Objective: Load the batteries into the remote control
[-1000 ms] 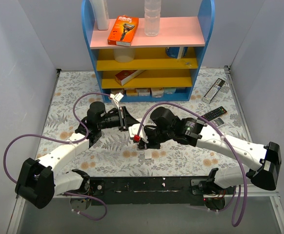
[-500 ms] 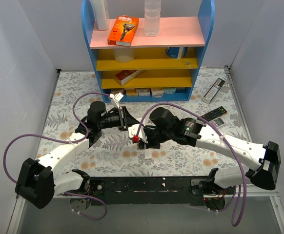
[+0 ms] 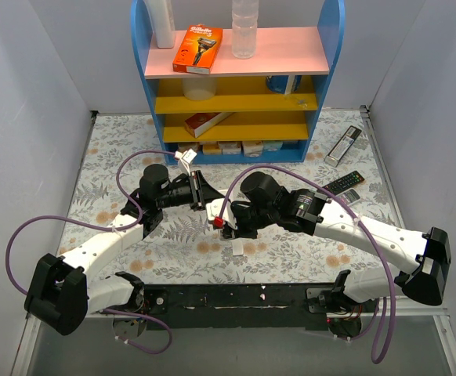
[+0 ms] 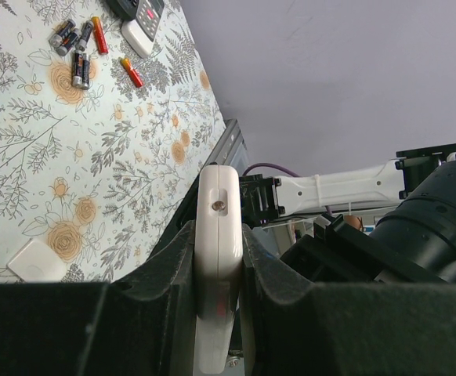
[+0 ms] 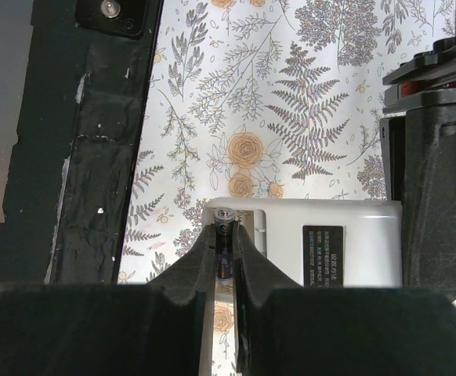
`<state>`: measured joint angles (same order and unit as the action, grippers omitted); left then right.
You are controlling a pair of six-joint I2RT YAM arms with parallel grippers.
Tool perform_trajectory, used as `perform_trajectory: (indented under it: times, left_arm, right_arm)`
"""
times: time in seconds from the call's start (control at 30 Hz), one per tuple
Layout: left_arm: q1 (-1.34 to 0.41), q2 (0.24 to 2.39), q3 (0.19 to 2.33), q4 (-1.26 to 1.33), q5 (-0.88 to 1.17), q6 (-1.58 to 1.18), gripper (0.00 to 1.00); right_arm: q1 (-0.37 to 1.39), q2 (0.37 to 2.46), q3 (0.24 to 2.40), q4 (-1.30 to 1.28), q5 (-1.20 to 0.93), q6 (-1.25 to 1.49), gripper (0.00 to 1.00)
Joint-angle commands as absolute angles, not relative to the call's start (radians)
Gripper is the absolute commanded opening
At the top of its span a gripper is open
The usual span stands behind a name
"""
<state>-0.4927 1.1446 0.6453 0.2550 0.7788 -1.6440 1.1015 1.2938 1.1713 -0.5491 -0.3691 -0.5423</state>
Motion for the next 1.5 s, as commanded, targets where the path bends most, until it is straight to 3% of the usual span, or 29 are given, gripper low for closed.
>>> perform_trajectory:
  times: [0.0,0.2,0.73,1.47]
  left_arm:
    - [-0.489,1.121,0.661,0.333,0.819,-1.718,0.00]
    - [-0.489,1.124,0.661,0.336,0.822,-1.718,0.00]
    - [-0.488,1.129,0.653,0.333,0.819,-1.715,0.00]
    - [-0.488,1.135,0.624,0.331,0.807,-1.717,0.00]
  right_arm:
    - [1.106,1.312,1.173,-0.574,-0.356,-0.534,0.12]
    - [1.108,1.310,1.175,-0.575,-0.351,-0.537,0.20]
    - [1.108,1.310,1.189,-0.578,-0.348,-0.540,0.28]
    - [1.108,1.264,1.204,-0.560,-0.296,-0.517,0.48]
